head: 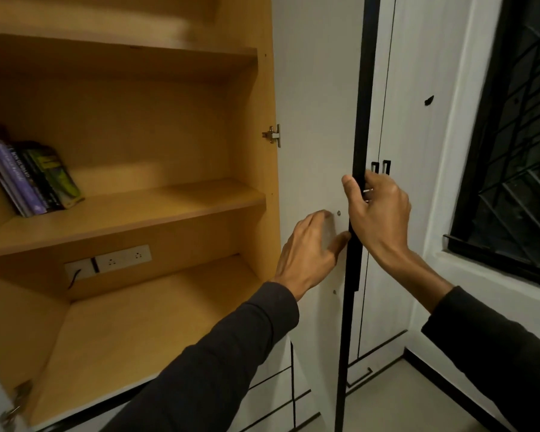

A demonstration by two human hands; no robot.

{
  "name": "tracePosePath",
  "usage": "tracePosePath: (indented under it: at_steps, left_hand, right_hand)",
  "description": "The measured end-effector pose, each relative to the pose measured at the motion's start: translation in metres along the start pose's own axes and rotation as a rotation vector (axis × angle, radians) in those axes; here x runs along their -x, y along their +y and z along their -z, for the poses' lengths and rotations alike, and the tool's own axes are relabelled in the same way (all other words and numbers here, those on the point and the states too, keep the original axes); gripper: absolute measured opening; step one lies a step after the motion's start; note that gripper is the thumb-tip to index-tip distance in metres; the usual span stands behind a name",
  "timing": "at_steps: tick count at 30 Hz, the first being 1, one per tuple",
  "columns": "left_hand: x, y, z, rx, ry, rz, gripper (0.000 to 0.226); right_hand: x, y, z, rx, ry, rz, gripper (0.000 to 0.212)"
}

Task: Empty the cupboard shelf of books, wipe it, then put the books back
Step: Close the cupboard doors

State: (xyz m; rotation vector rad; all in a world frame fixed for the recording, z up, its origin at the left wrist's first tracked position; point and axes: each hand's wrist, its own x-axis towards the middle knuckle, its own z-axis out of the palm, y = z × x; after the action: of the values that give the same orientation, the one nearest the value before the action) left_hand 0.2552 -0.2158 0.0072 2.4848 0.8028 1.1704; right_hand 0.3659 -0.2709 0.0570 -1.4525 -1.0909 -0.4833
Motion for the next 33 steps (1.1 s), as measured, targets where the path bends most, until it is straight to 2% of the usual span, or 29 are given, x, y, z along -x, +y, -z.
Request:
tracePosePath:
  at_steps: [6,14,21,25,27,30,33]
  left_hand:
    - [0.018,-0.019,0.024,0.001,0.026,0.02,0.057]
    - [0.048,-0.038,0.064,0.076,0.089,0.036,0.031]
    - [0.067,-0.064,0.102,-0.072,0.091,0.097,0.021]
    - [0.081,-0.068,0.128,-0.147,0.104,0.166,0.017]
    - [0.089,-0.072,0.144,-0.196,0.112,0.207,0.024]
    - [0.107,-0.085,0.172,-0.32,0.156,0.287,0.055]
    - [0.133,-0.103,0.21,-0.42,0.309,0.332,0.053]
  right_hand:
    - [0.014,-0.024,-0.016,-0.029,-0.042,0.053,0.045]
    - [0.038,-0.059,-0.054,-0.095,-0.121,0.13,0.048]
    - [0.056,-0.09,-0.092,-0.213,-0.193,0.155,0.057]
    - [0.073,-0.112,-0.112,-0.281,-0.151,0.226,0.055]
    - [0.082,-0.125,-0.12,-0.29,-0.129,0.278,0.051]
    - [0.099,-0.145,-0.128,-0.289,-0.158,0.426,0.043]
    - [0.114,-0.17,-0.14,-0.357,-0.299,0.495,0.036]
